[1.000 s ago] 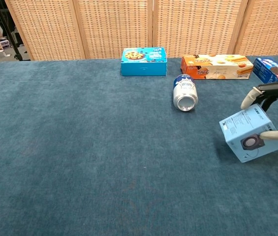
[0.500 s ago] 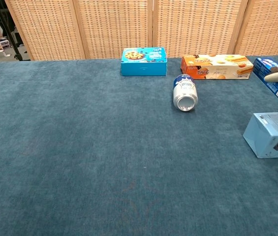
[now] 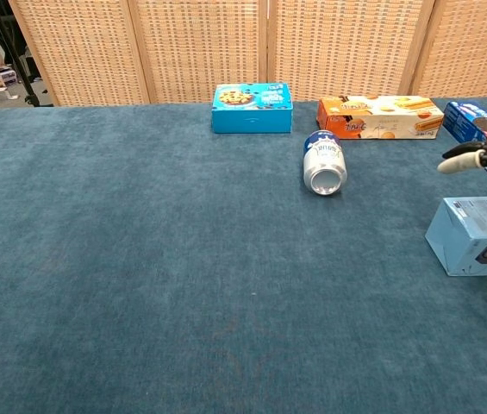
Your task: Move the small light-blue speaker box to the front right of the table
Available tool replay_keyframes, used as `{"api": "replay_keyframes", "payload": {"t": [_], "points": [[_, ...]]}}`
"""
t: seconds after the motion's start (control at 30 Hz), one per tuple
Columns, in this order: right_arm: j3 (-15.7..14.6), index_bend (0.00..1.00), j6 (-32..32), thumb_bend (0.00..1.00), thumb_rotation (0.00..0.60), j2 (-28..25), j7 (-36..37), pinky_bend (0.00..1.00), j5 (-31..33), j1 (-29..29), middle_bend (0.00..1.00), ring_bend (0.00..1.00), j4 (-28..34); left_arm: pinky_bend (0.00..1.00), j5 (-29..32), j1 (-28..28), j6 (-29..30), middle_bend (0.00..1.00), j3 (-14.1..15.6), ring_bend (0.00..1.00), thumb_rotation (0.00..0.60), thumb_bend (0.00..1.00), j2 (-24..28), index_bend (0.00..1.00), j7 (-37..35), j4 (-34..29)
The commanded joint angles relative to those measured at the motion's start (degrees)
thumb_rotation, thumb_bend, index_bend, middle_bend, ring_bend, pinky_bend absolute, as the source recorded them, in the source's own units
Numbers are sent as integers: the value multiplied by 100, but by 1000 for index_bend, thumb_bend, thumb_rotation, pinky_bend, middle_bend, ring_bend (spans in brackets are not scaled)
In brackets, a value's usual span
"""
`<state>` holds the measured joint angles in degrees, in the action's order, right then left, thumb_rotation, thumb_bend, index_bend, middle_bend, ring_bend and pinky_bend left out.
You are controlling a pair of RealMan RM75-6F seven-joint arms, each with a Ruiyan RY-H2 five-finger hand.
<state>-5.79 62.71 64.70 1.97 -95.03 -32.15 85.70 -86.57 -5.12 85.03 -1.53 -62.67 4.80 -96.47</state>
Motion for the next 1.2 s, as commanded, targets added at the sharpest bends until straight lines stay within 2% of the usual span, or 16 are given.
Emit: {"api": "replay_keyframes", "payload": {"t": [0.03, 0.13, 0.23, 0.33, 0.5, 0.63, 0.93, 1.03, 1.1, 1.2], "points": [[313, 0, -861, 0, 600, -127, -1044, 57, 747, -338, 0, 0, 573, 0, 15, 2, -2, 0, -6, 0, 600, 0, 5, 0, -21, 9], [603, 0, -1357, 0, 600, -61, -1829, 57, 1527, -581, 0, 0, 819, 0, 53, -7, -27, 0, -23, 0, 600, 0, 23, 0, -81, 27], [716, 0, -1604, 0, 600, -10, -2369, 57, 2143, -703, 0, 0, 896, 0, 68, -10, -37, 0, -31, 0, 600, 0, 36, 0, -121, 35], [718, 0, -1892, 0, 600, 4, -2801, 77, 2770, -848, 0, 0, 957, 0, 88, -17, -56, 0, -38, 0, 600, 0, 48, 0, -153, 48], [645, 0, -2038, 0, 600, 78, -3225, 209, 3348, -1007, 17, 1, 1058, 0, 115, -29, -82, 0, -51, 0, 600, 0, 57, 0, -180, 60], [634, 14, -1928, 0, 600, 242, -3290, 279, 3421, -1034, 104, 66, 988, 0, 130, -35, -97, 0, -55, 0, 600, 0, 61, 0, -184, 64], [622, 187, -1657, 9, 600, 653, -3058, 396, 3089, -953, 287, 252, 421, 0, 148, -41, -112, 0, -58, 0, 600, 0, 53, 0, -172, 66], [608, 266, -1519, 93, 600, 737, -2910, 458, 2871, -886, 367, 322, 248, 0, 164, -46, -129, 0, -59, 0, 600, 0, 47, 0, -159, 69], [597, 334, -1400, 189, 600, 769, -2731, 504, 2647, -822, 435, 379, 156, 0, 165, -50, -135, 0, -59, 0, 600, 0, 46, 0, -149, 66], [558, 384, -1234, 277, 600, 782, -2467, 529, 2287, -740, 482, 420, 26, 0, 165, -50, -138, 0, -55, 0, 600, 0, 41, 0, -144, 70]]}}
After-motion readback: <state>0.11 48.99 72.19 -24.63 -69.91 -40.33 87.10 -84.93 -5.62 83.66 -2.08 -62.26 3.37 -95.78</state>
